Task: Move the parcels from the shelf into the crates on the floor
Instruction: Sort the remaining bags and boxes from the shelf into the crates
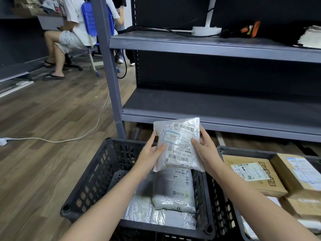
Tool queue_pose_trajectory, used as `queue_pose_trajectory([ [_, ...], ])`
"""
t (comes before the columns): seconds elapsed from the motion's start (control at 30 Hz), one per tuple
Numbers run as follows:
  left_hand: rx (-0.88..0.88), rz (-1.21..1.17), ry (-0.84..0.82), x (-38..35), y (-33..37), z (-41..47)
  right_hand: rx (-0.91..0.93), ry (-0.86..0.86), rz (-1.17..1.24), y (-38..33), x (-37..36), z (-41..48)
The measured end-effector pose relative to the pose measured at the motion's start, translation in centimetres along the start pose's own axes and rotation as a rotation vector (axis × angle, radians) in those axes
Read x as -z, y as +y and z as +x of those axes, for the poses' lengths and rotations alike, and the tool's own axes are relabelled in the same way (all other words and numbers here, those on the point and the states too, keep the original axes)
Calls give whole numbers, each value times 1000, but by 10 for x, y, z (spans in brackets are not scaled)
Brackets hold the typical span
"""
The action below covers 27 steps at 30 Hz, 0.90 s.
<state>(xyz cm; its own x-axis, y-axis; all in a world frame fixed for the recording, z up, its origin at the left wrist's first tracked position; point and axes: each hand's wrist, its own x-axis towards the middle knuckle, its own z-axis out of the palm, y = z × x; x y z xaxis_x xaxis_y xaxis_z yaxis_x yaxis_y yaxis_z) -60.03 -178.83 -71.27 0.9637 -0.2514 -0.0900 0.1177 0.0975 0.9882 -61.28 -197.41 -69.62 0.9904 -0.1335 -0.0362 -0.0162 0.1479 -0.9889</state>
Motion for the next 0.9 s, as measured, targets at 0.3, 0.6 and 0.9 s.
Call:
queue_pose_trajectory([
  [0.3,-132,551,-156,2,5,-2,289,74,-952,2,14,-3],
  [0.6,-102,881,-87,12,14,5,375,-432,-1170,-17,12,6],
  [0.9,-196,570,239,-2,-4,1,194,203,-459,3,8,-8],
])
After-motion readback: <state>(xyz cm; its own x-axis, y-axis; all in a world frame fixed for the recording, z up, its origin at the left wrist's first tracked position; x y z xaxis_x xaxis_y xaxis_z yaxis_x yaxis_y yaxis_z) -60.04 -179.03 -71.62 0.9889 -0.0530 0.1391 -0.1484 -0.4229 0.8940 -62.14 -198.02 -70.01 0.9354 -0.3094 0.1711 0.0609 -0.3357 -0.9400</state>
